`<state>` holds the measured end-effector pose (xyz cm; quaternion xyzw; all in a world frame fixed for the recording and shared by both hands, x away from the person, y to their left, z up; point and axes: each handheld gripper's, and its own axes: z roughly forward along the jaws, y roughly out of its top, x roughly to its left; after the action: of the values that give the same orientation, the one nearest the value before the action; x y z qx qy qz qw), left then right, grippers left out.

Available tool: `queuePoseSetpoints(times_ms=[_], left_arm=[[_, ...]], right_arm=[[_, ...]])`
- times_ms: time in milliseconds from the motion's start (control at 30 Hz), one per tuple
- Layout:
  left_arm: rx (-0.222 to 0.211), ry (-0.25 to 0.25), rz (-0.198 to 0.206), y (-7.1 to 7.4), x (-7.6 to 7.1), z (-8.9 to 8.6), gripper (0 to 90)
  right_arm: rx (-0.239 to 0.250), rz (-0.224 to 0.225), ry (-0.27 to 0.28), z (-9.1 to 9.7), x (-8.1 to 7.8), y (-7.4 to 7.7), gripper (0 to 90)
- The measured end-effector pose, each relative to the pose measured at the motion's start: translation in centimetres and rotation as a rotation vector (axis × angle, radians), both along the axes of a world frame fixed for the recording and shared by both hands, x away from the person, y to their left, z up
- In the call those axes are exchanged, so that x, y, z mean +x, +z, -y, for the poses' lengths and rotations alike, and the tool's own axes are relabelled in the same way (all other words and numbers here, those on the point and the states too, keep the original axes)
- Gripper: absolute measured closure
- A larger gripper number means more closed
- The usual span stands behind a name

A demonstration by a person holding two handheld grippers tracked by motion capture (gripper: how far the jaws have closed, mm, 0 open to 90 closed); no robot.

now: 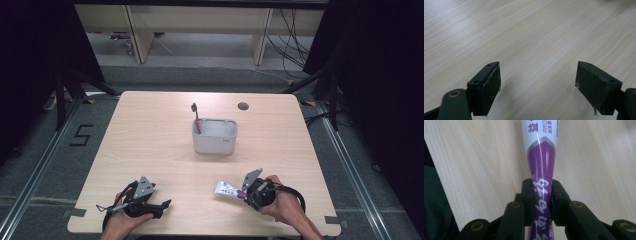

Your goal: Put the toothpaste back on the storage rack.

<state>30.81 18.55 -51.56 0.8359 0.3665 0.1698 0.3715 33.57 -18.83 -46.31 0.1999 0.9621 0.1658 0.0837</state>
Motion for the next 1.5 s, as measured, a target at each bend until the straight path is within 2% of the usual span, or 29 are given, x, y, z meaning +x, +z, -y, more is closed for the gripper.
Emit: queuePoseSetpoints(times_ms=[33,67,100,133,200,233,267,367,400,467,667,833,900,967,1033,1067,1167,1200,1300,1333,1367,1500], left_arm=[[-0.016,0.008,0.001,-0.1,0.0,0.0,19.8],[0.007,0.010,0.002,0.0,0.1,-0.1,19.8],[0.002,0.015,-0.003,0.0,0.1,-0.1,19.8],[-0.021,0.014,-0.009,0.0,0.1,-0.1,19.8],[-0.051,0.012,-0.029,0.0,0.1,-0.2,19.8],[-0.052,0.008,-0.029,0.1,0.1,-0.2,19.8],[-0.051,0.007,-0.027,0.0,0.1,-0.2,19.8],[-0.051,0.009,-0.027,0.0,0.1,-0.2,19.8],[-0.053,0.010,-0.026,0.0,0.1,-0.2,19.8],[-0.053,0.012,-0.025,0.0,0.1,-0.3,19.8],[-0.053,0.020,-0.024,0.0,0.1,-0.3,19.8],[-0.054,0.018,-0.026,0.0,0.2,-0.3,19.8],[-0.054,0.020,-0.028,0.0,0.1,-0.3,19.8],[-0.060,0.018,-0.026,0.0,0.1,-0.3,19.8],[-0.054,0.015,-0.026,0.0,0.1,-0.3,19.8],[-0.045,0.019,-0.026,0.0,0.1,-0.3,19.8],[-0.055,0.010,-0.026,0.0,0.1,-0.3,19.8],[-0.056,0.011,-0.028,0.0,0.1,-0.3,19.8],[-0.061,0.014,-0.027,0.0,0.1,-0.3,19.8],[-0.063,0.023,-0.021,0.1,0.0,-0.2,19.8],[-0.066,0.016,-0.021,0.0,0.1,-0.2,19.8],[-0.058,0.015,-0.026,0.1,0.0,-0.2,19.8]], right_arm=[[0.020,0.017,0.016,0.1,0.1,0.2,76.1],[0.034,0.022,0.002,0.2,0.2,0.4,76.2],[0.056,0.028,0.001,0.4,0.2,0.7,76.2],[0.081,0.041,-0.018,0.5,0.3,0.9,76.2],[0.125,0.064,-0.020,0.8,0.6,1.6,76.2],[0.147,0.073,-0.048,0.9,0.7,1.9,76.2],[0.165,0.099,-0.043,1.0,1.0,2.3,76.2],[0.191,0.120,-0.069,1.2,1.6,3.4,76.3],[0.204,0.135,-0.051,1.2,1.9,3.6,76.3],[0.234,0.152,-0.058,1.1,2.3,4.2,76.4],[0.292,0.186,-0.056,0.7,3.3,5.4,76.5],[0.343,0.189,-0.072,0.3,3.9,6.6,76.7],[0.392,0.201,-0.077,0.1,4.3,6.9,76.8],[0.402,0.189,-0.084,-0.1,4.6,7.4,76.9],[0.418,0.208,-0.056,-0.2,5.0,7.7,76.8],[0.440,0.199,-0.074,-0.3,5.1,7.9,76.9],[0.500,0.217,-0.070,-0.4,5.9,8.4,76.9],[0.529,0.221,-0.086,-0.5,6.1,8.6,76.9],[0.570,0.246,-0.110,-0.7,6.9,9.1,76.8],[0.579,0.240,-0.118,-0.7,7.2,9.3,76.8],[0.593,0.256,-0.122,-0.7,7.6,9.5,76.8],[0.657,0.279,-0.158,-1.2,9.0,9.7,76.8]])
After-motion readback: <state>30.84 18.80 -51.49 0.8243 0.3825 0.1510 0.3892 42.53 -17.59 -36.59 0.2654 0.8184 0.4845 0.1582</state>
